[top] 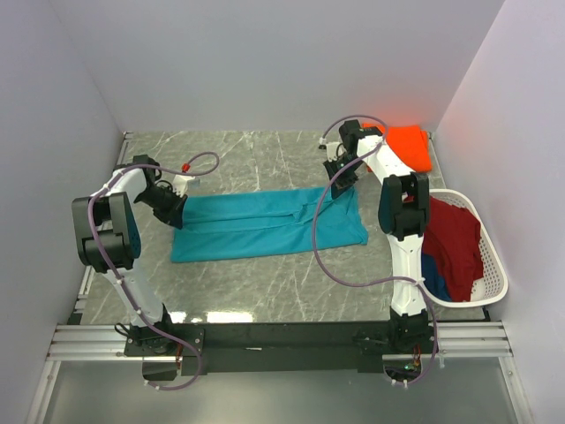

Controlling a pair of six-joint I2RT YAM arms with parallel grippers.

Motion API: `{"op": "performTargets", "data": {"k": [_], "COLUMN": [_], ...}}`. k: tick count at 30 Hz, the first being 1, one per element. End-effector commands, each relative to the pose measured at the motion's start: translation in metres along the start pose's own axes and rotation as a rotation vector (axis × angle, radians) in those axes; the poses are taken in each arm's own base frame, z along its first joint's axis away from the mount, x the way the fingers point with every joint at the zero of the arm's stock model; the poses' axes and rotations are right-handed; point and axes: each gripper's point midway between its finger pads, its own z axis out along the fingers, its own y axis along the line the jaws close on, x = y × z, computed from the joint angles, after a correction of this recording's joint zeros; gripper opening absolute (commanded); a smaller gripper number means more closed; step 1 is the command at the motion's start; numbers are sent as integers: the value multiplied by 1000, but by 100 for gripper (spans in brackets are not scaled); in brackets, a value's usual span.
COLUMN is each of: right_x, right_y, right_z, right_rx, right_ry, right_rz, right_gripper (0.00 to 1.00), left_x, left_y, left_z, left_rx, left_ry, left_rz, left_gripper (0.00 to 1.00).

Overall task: Fold and stack the t-shirts
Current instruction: Fold the tshirt

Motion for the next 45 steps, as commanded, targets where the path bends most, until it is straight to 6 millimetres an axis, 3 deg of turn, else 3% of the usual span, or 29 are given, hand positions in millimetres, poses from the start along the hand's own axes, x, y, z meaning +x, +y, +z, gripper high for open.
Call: {"op": "performTargets", "data": {"k": [1, 12, 25, 27, 29, 31, 34, 35, 37, 38, 40, 41, 43, 44, 45], "right_x": [-25, -37, -46, -47, -49, -51, -54, -53, -51, -46, -40, -31, -22, -12, -7], "right_y": [5, 6, -1, -1, 6, 11, 13, 14, 11, 11, 9, 9, 14, 14, 16], "right_z": [-19, -27, -23, -25, -27, -33, -45, -49, -59, -59, -67, -64, -65, -60, -58], "right_rx": [19, 23, 49, 44, 14, -4, -15, -20, -35, -49, -76, -92, -124, -136, -145], "right_ry": [-86, -124, -148, -152, -159, -175, -204, -204, -219, -212, -219, -199, -183, -160, -150], "right_rz": [-22, -18, -2, 1, -5, 0, 16, 20, 43, 58, 98, 117, 137, 154, 160], "right_gripper": [0, 0, 0, 0, 2, 26, 44, 44, 44, 44, 43, 42, 37, 34, 31], "left_x": [-10, -15, -16, -22, -37, -66, -115, -134, -163, -181, -211, -225, -250, -255, -273], "left_y": [10, 20, 34, 34, 31, 17, -5, -26, -48, -78, -97, -124, -138, -154, -162], "left_z": [-7, -16, -6, -12, -25, -44, -61, -55, -48, -37, -21, -9, 12, 34, 33], "left_rx": [-35, -68, -115, -117, -106, -62, 0, 40, 77, 139, 165, 213, 242, 280, 303], "left_ry": [-22, -59, -77, -108, -175, -297, -427, -432, -460, -457, -488, -479, -492, -457, -492], "left_rz": [23, 12, -25, -37, -37, -5, 11, 30, 62, 56, 73, 64, 73, 40, 55], "left_gripper": [1, 1, 1, 8, 28, 47, 56, 57, 57, 58, 59, 59, 59, 58, 57]}}
